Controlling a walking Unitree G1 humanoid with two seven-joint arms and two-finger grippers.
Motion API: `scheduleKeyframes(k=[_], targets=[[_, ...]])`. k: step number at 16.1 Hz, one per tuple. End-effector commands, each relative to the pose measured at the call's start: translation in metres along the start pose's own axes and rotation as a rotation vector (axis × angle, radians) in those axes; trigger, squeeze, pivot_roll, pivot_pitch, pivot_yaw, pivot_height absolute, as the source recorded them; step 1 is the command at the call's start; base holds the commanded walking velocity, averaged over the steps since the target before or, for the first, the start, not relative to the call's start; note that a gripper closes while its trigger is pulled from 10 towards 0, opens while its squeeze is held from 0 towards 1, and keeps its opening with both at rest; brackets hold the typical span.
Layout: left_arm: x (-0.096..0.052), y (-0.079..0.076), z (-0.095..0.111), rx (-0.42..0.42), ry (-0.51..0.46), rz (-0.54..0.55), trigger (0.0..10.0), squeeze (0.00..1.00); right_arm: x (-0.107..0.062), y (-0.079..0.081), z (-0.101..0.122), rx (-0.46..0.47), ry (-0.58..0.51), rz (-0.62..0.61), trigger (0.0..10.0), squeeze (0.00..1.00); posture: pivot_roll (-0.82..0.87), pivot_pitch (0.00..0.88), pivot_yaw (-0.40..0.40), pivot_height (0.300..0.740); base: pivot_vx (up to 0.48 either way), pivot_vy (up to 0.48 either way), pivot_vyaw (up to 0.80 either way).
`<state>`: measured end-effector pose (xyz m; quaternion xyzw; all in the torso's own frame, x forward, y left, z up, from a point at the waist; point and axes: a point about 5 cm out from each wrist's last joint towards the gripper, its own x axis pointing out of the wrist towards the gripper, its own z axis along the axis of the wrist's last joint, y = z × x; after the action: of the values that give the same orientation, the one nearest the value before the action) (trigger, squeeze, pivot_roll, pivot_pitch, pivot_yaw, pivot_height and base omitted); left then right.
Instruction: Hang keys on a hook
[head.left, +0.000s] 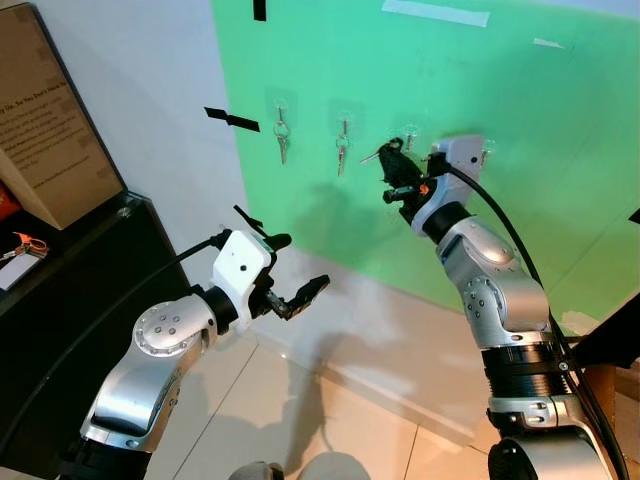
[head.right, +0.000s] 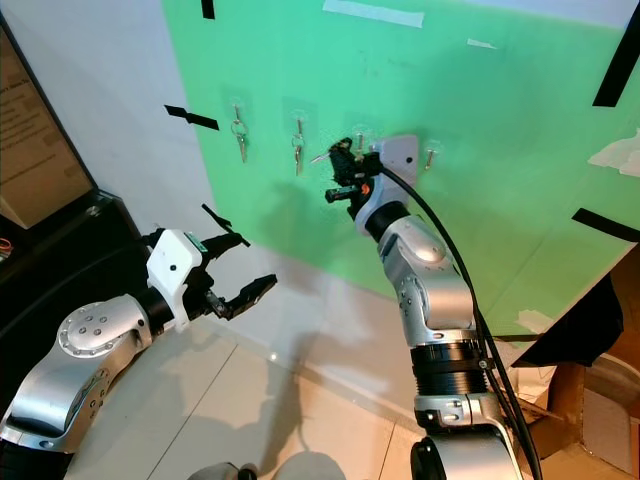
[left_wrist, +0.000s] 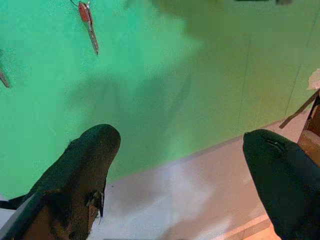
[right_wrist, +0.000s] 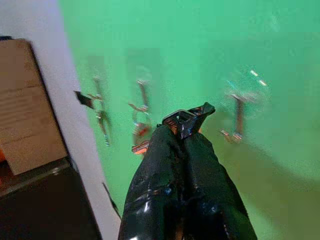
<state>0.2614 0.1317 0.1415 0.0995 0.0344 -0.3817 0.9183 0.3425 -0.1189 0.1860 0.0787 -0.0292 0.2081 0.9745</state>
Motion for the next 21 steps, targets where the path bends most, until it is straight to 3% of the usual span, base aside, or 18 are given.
scheduleKeyframes(k=[1,8,21], targets=[[0.001,0.002,0.006,0.020,-0.014,-0.005,10.0,0.00,0.004,-0.004,0.004,0.017,-0.004,-0.034,10.0,0.00,-0.03,0.000,0.048,0.740,0.000,0.000,0.00],[0.002,0.002,0.006,0.019,-0.013,-0.011,10.0,0.00,0.003,-0.013,-0.002,0.105,0.030,-0.093,10.0,0.00,-0.03,0.000,0.051,0.740,0.000,0.000,0.00],[0.002,0.002,0.007,0.021,-0.015,-0.013,10.0,0.00,-0.001,-0.007,-0.015,0.199,0.092,-0.059,10.0,0.00,-0.03,0.000,0.053,0.740,0.000,0.000,0.00]])
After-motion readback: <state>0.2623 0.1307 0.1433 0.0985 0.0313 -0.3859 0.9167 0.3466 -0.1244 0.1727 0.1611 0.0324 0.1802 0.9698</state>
